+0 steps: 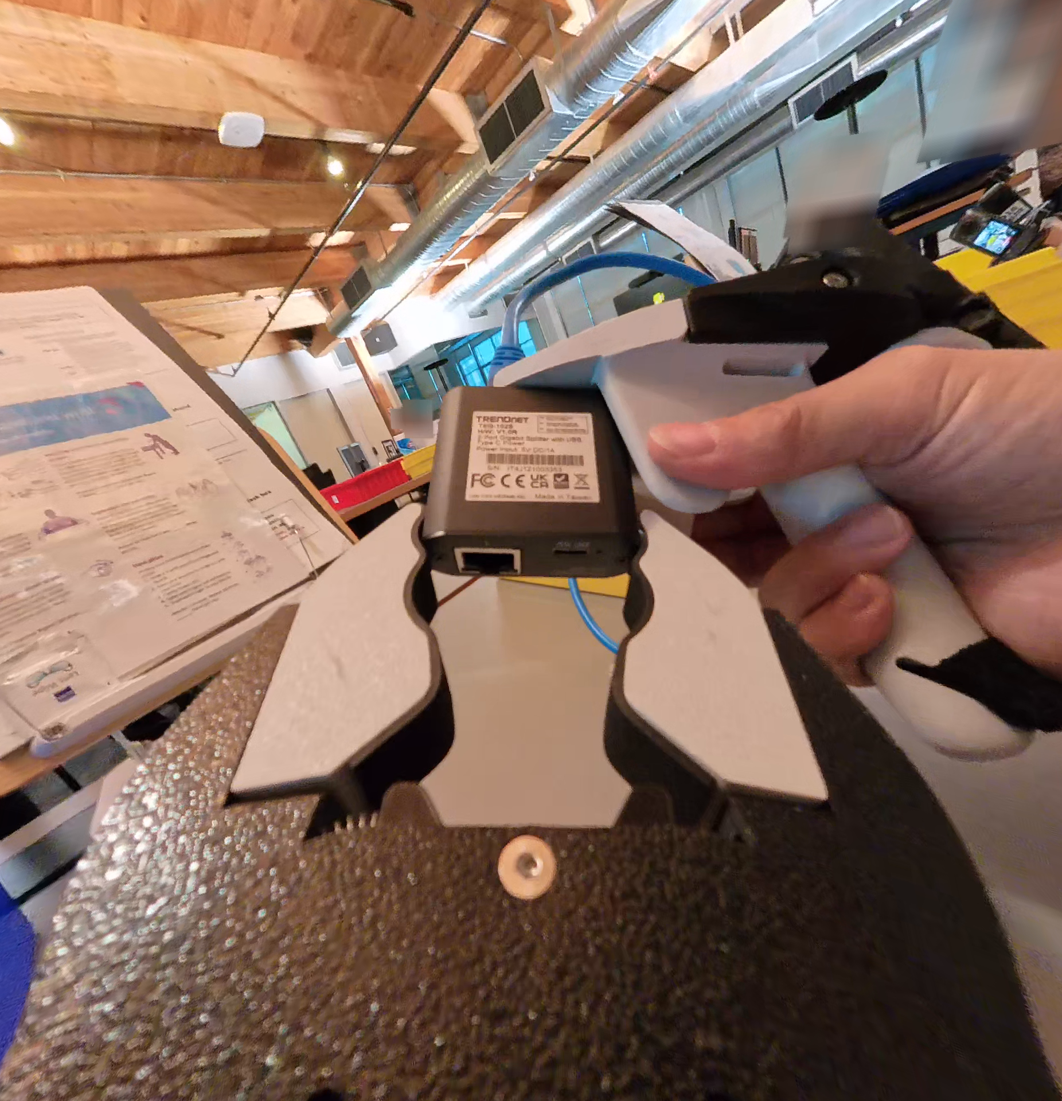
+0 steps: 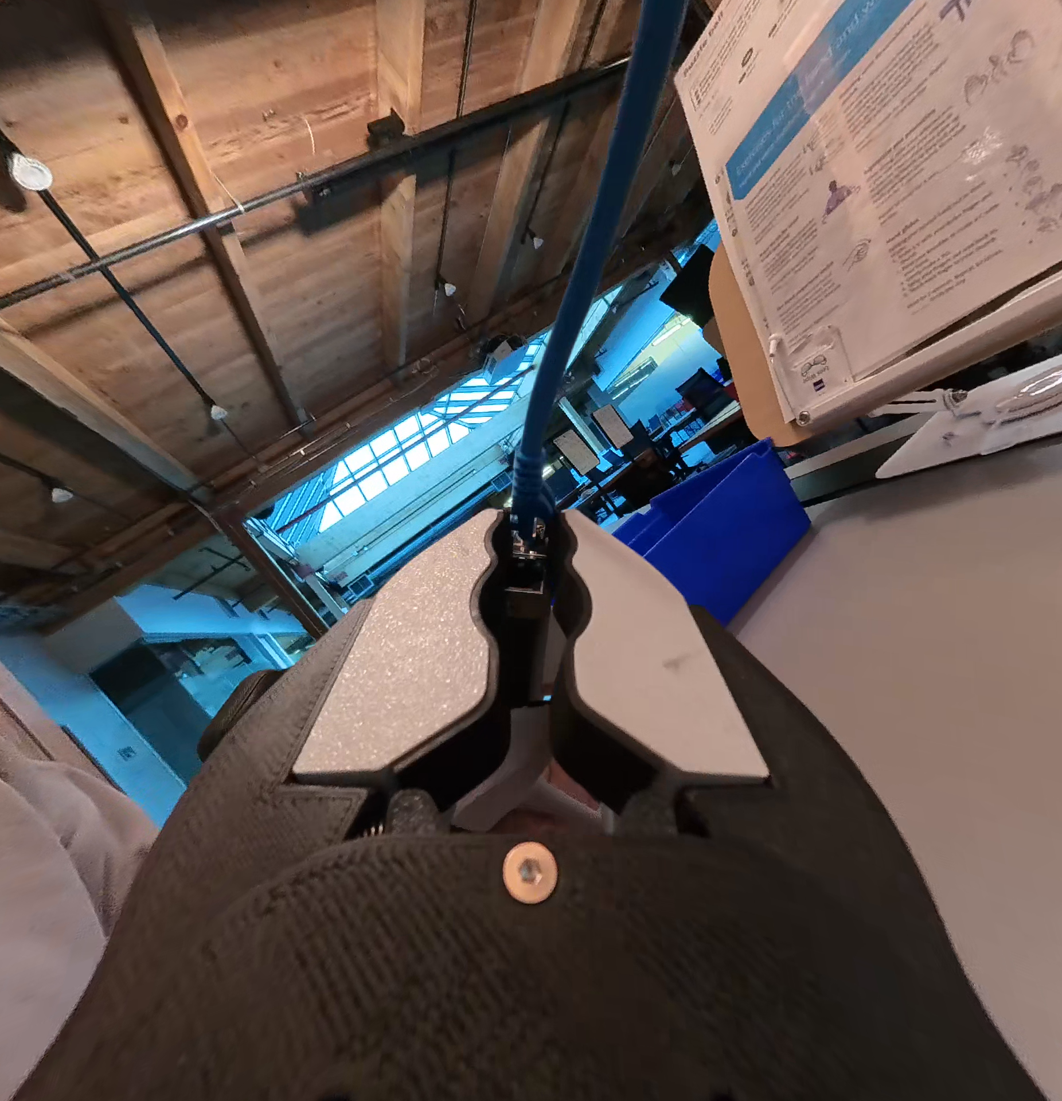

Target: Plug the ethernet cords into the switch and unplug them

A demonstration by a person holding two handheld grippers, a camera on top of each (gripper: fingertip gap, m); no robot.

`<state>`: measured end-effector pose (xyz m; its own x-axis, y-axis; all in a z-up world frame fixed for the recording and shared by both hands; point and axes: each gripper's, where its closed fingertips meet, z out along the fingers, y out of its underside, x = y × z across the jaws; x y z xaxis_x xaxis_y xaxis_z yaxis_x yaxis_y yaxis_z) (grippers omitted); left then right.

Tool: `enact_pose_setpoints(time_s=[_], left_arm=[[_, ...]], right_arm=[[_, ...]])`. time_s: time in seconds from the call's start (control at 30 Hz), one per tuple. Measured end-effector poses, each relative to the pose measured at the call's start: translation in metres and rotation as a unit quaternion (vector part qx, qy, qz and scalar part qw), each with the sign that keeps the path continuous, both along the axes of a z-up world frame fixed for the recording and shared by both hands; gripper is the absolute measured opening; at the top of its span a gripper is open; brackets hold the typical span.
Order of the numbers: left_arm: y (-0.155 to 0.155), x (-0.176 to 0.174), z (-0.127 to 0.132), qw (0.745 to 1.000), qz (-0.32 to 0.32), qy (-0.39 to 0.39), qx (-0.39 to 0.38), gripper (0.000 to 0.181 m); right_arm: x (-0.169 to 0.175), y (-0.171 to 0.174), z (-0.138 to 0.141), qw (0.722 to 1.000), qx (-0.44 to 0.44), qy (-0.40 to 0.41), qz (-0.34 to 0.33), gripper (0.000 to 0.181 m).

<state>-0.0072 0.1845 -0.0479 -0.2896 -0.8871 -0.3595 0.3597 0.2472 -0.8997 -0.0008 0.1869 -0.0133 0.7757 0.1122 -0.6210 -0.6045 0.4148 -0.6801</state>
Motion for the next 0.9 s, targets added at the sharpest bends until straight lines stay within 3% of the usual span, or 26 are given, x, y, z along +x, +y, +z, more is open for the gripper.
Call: enact_pose_setpoints(time_s=[0.2, 0.4, 0.57, 0.63, 0.73, 0.9], left_arm=[[-0.006, 0.0, 0.006, 0.999, 0.032, -0.012, 0.024, 0.061], [-0.008, 0.0, 0.005, 1.0, 0.01, 0.013, -0.014, 0.061], [-0.006, -0.002, 0.01, 0.998, 0.045, -0.012, 0.03, 0.061], [-0.005, -0.003, 0.011, 0.999, 0.029, -0.01, 0.02, 0.061], [-0.003, -0.006, 0.005, 1.0, -0.027, -0.006, 0.01, 0.061], [-0.002, -0.005, 0.001, 1.0, -0.018, 0.006, 0.014, 0.062]], right_arm=[[-0.002, -0.006, 0.006, 1.0, 0.017, -0.013, 0.007, 0.015], [-0.002, -0.006, 0.008, 0.999, -0.014, -0.041, -0.003, 0.014], [-0.004, -0.007, 0.012, 1.0, 0.017, -0.021, 0.015, 0.014], [-0.006, -0.006, 0.011, 1.0, 0.007, -0.019, 0.023, 0.014], [-0.012, -0.003, 0.007, 0.995, -0.056, -0.082, -0.011, 0.015], [-0.01, -0.001, 0.003, 0.995, -0.074, -0.061, -0.038, 0.014]])
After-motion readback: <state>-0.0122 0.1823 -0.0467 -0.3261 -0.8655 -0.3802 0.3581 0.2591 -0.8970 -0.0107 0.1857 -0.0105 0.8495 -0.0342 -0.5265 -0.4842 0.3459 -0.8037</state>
